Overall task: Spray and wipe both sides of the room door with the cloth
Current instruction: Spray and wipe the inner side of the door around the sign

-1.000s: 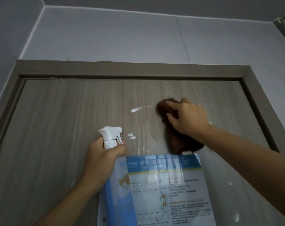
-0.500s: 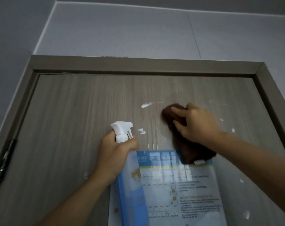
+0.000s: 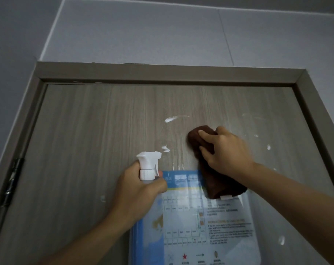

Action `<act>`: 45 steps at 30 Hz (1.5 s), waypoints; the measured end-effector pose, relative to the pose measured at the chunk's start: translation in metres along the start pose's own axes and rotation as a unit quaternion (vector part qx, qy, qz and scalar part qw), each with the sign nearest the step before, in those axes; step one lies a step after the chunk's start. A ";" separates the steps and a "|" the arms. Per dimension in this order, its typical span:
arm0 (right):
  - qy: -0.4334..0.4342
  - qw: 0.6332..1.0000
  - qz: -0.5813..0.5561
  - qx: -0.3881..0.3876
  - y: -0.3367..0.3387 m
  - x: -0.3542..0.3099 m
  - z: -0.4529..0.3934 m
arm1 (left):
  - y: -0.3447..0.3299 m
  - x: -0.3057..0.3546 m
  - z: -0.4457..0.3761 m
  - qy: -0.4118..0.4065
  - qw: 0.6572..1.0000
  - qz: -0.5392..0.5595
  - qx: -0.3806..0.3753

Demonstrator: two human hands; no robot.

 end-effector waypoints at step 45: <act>0.145 0.988 -0.040 0.027 -0.004 -0.074 -0.050 | 0.019 -0.010 -0.045 0.041 0.990 0.131 0.024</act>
Point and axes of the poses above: each hand's wrist, its own z-axis away from the middle knuckle, its own y-axis out of the back of the hand, x = y × z, the point moved 10 cm from there along -z, towards the middle knuckle
